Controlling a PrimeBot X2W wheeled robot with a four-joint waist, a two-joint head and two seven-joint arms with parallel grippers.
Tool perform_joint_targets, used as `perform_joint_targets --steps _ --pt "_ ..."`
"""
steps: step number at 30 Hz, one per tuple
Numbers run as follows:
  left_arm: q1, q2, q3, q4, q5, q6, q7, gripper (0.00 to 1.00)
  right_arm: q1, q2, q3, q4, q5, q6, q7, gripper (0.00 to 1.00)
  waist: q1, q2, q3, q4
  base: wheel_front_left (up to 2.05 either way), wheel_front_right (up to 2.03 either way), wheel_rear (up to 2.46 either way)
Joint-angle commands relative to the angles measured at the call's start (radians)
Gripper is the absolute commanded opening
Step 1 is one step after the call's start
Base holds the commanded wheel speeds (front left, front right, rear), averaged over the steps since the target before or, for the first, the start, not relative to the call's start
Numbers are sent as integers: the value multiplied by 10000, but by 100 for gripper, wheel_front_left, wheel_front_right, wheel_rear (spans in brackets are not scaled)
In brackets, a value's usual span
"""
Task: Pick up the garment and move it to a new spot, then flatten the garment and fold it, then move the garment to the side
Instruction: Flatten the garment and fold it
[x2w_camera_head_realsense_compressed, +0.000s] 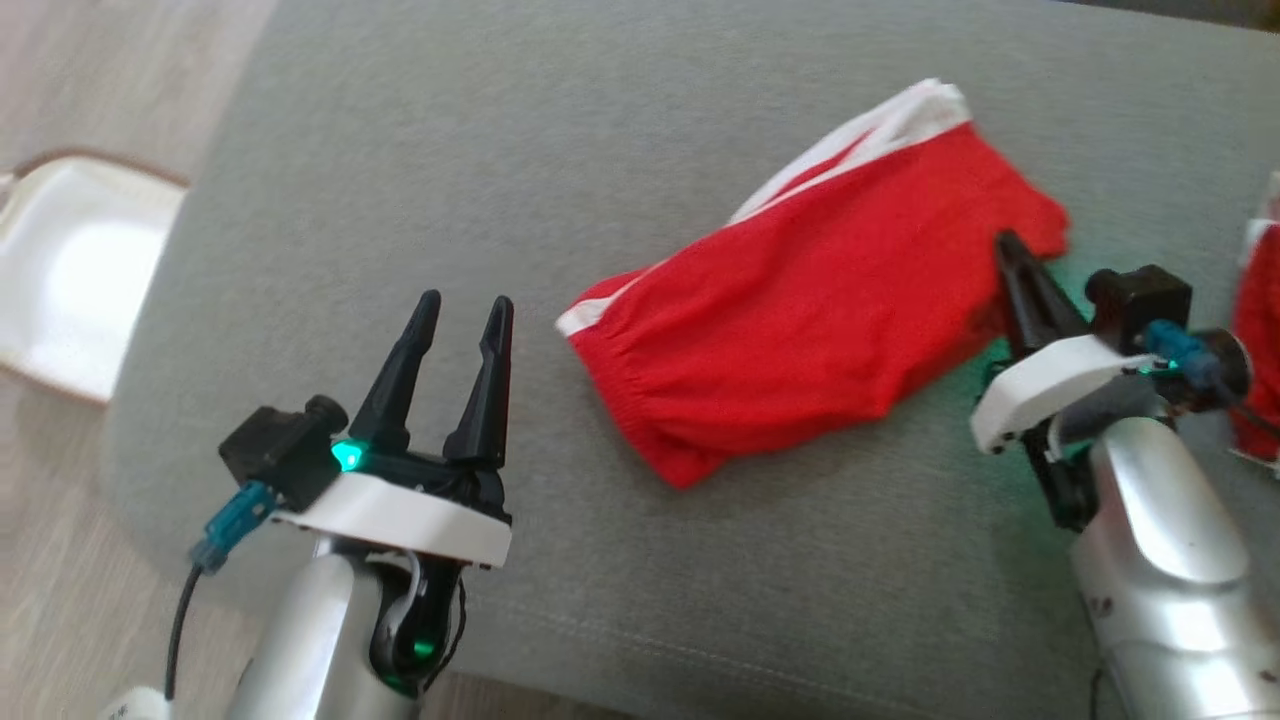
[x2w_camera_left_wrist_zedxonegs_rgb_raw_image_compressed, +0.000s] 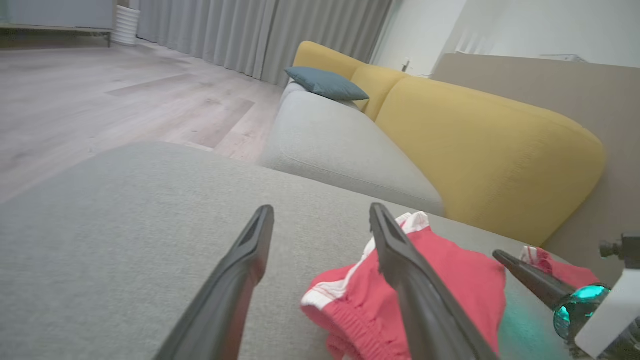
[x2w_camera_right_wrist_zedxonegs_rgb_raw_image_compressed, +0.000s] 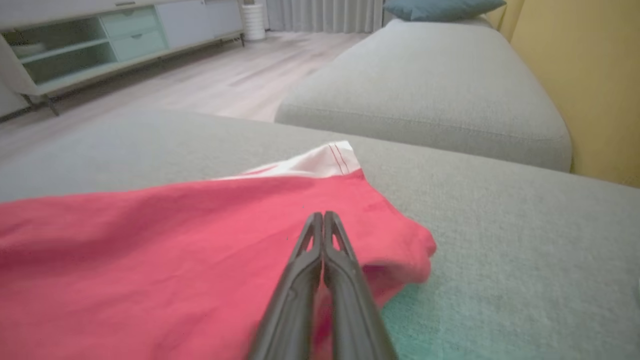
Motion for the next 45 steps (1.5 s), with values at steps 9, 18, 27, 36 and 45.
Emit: perform_joint_targets --steps 9,18,27,36,45 --pt "-465 67 273 -288 -161 126 -51 100 -1181 152 -491 2338 -840 -9 575 0 0 0 273 440 0 0 0" --pt "-517 67 439 -237 -92 136 -51 100 -1599 530 -539 3023 -945 -9 -53 0 0 0 85 -180 0 0 0" --pt "-403 66 864 -261 65 66 -51 100 -1035 790 73 2095 -425 -9 -1098 0 0 0 -527 -1229 0 0 0" --pt "-144 66 1190 -355 184 0 -51 100 750 821 -53 -563 -316 -9 -1276 0 0 0 -1129 -2041 0 0 0" --pt "299 66 1197 -181 550 -40 -51 100 2658 848 -724 -2858 -494 -9 -1243 100 0 0 -1504 -2441 0 0 0"
